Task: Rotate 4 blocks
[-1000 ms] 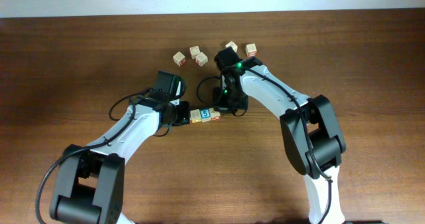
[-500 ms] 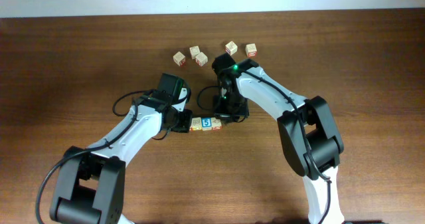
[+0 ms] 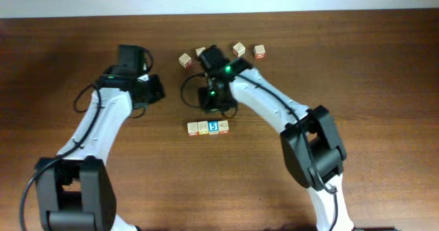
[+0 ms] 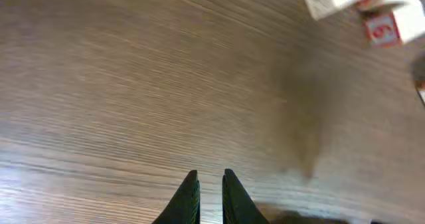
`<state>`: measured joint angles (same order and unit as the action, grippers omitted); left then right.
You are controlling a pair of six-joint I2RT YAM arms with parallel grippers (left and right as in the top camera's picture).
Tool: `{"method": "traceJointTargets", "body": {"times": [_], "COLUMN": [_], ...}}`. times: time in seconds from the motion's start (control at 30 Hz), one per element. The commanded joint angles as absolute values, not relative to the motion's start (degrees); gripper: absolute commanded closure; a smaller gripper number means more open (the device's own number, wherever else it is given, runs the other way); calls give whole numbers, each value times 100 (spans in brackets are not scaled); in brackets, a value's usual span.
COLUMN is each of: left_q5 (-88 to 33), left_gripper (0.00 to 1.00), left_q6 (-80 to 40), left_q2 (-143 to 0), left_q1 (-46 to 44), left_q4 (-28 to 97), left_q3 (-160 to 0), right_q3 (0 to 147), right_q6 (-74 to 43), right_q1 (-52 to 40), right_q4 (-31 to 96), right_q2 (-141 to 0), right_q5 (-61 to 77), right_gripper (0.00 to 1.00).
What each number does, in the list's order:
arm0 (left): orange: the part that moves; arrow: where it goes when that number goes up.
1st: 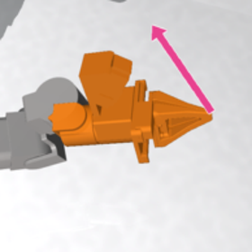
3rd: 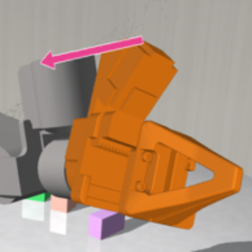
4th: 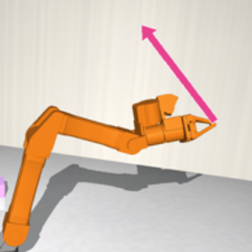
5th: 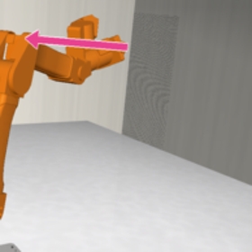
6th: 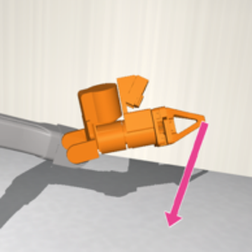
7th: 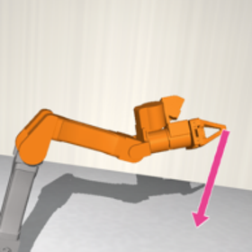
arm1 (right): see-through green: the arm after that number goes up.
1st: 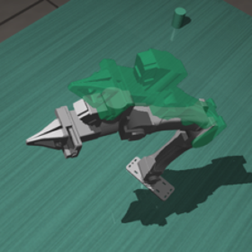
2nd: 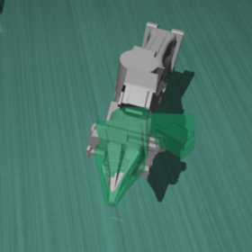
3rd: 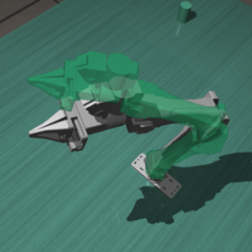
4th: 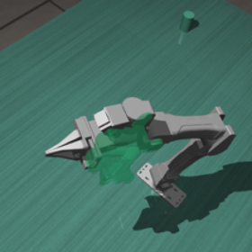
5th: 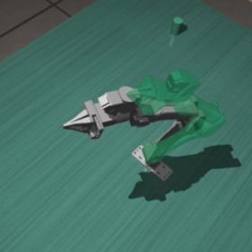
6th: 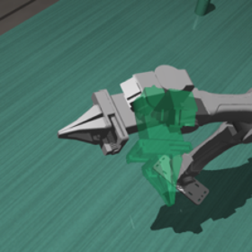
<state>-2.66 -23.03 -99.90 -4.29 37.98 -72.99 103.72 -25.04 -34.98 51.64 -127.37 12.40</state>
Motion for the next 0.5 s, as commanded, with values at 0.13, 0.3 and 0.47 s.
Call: {"method": "traceJointTargets", "body": {"times": [0.13, 0.3, 0.47], "left_q5": [-255, -257, -257], "left_gripper": [91, 91, 91], "left_q6": [-2504, -2502, -2502], "left_q2": [-10007, -10007, -10007], "left_q1": [-54, -58, -58], "left_q4": [3854, 3863, 3865], "left_q3": [-7419, -7419, -7419], "right_q3": [10359, 10359, 10361], "right_q6": [-2945, -2945, -2899], "right_q1": [-3938, -3942, -3940], "right_q4": [5050, 5269, 5282], "right_q2": [-13131, -13152, -13152], "right_q5": [532, 576, 572], "right_gripper": [76, 77, 76]}}
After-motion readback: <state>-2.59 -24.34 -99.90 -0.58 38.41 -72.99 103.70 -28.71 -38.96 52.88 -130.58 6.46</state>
